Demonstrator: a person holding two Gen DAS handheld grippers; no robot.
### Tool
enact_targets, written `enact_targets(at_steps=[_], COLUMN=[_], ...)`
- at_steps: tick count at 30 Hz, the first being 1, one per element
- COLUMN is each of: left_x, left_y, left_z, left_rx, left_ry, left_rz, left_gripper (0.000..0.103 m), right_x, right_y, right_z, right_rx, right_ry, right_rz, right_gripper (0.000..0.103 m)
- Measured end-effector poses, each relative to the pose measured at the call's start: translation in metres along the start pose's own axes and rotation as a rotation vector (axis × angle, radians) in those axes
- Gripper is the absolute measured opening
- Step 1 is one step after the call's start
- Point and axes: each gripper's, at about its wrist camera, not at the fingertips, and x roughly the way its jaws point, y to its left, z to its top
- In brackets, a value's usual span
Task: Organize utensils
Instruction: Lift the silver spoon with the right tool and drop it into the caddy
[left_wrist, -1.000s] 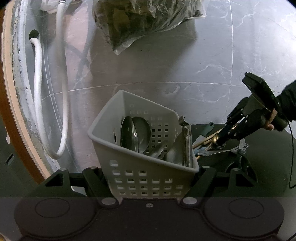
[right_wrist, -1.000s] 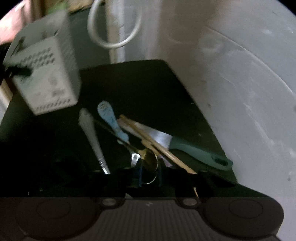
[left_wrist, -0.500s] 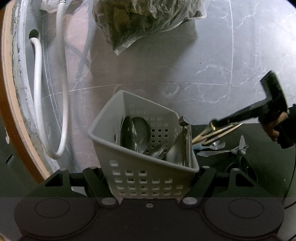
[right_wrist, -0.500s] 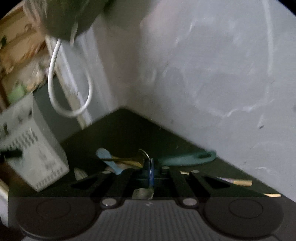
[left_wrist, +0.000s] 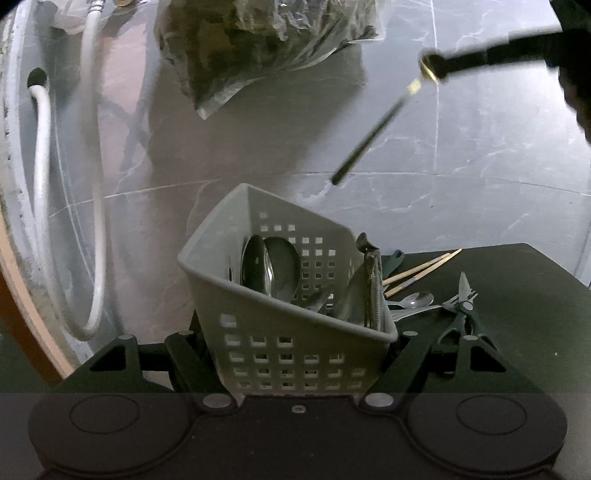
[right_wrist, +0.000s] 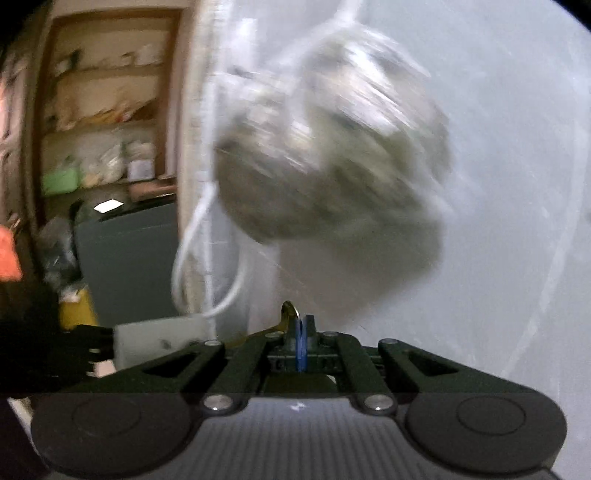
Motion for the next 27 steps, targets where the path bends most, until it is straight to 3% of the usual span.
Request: enact_targets(at_steps=[7, 9, 11, 14, 15, 17, 19, 22, 27], left_x=[0.001, 0.001, 0.001, 0.001, 0.001, 0.000, 0.000, 0.000, 0.001], left_y=[0.001, 0.002, 0.002, 0.003, 0.002, 0.002, 0.001, 0.000, 0.000], left_z=[-0.001, -0.002, -0.002, -0.002, -0.002, -0.002, -0.002, -0.001, 0.001], left_rx=[0.007, 0.006, 0.002, -0.002, -0.002, -0.004, -0.007, -0.009, -0.010], left_ry=[-0.006, -0.008, -0.009, -0.009, -0.009, -0.008, -0.006, -0.001, 0.011], left_rz=[-0.014, -0.016, -0.017, -0.015, -0.014, -0.011, -0.009, -0.004, 0.006], left_gripper=[0.076, 0.076, 0.076, 0.076, 0.076, 0.076, 0.076, 0.077, 0.077], right_x=[0.057, 0.075, 0.077, 0.068, 0.062, 0.051, 0.044, 0.049, 0.080], right_y=[0.072, 0.086, 0.086, 0.071, 0.061, 0.040, 0.018, -0.010, -0.027], right_z=[0.008, 0.004, -0.003, -0.017, -0.026, -0.048, -0.079, -0.130, -0.193], right_rx=[-0.242, -0.248, -0.172, 0.024, 0.088, 0.232, 0.386, 0.570, 0.717], right_ry=[0.117, 0.168, 0.165, 0.130, 0.111, 0.085, 0.082, 0.139, 0.232], right_rz=[0.103, 0.131, 0.152, 0.134, 0.098, 0.009, -0.082, -0.190, -0.252], right_gripper=[0.001, 0.008, 0.039, 0.055, 0.059, 0.080, 0.092, 0.095, 0.095])
